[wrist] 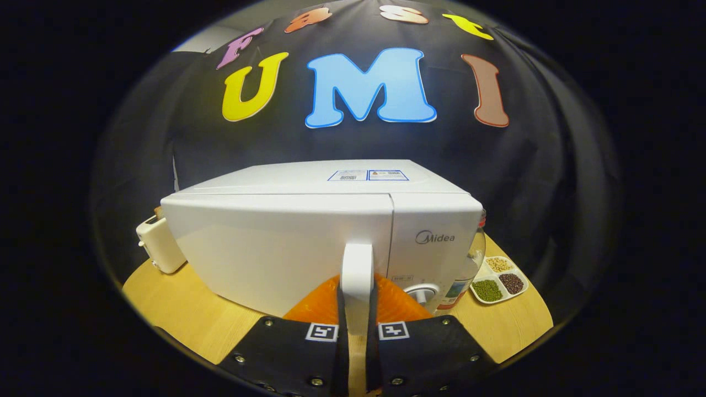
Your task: Open the microwave, put the food inside, and close the microwave door.
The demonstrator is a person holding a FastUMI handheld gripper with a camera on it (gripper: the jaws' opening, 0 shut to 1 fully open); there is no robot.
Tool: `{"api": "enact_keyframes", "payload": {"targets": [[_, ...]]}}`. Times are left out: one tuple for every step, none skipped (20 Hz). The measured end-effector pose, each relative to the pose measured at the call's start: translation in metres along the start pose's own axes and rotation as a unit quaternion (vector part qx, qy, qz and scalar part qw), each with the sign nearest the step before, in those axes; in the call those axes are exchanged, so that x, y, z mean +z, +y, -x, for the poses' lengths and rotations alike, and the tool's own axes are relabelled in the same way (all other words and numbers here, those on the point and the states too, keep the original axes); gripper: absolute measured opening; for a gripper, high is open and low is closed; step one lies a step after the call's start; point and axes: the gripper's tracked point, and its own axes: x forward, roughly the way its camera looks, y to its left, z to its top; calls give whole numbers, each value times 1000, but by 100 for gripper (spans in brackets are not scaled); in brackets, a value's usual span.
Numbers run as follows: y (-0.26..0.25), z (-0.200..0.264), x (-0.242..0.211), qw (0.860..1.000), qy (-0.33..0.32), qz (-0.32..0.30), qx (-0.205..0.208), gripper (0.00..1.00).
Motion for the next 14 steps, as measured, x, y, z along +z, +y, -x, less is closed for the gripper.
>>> {"api": "enact_keyframes", "payload": {"targets": [[-1, 2, 0, 1000, 7, 5, -1, 5], [-1, 1, 0, 1000, 9, 3, -6, 5], [-1, 2, 0, 1000, 14, 2, -9, 5], [-2, 3, 1, 1000, 18, -3, -12, 5], [-1, 3, 0, 1000, 24, -8, -16, 5], [0, 5, -1, 999, 29, -9, -21, 5], [3, 16, -6, 999, 36, -5, -25, 5], [6, 25, -11, 999, 32, 14, -29, 5], [10, 37, -11, 999, 21, 29, -33, 5], [13, 44, -14, 999, 23, 31, -35, 5], [14, 49, -18, 999, 27, 25, -37, 5], [16, 54, -21, 999, 34, 18, -38, 5], [20, 61, -24, 998, 39, 13, -38, 5], [25, 69, -26, 998, 39, 11, -37, 5]]}}
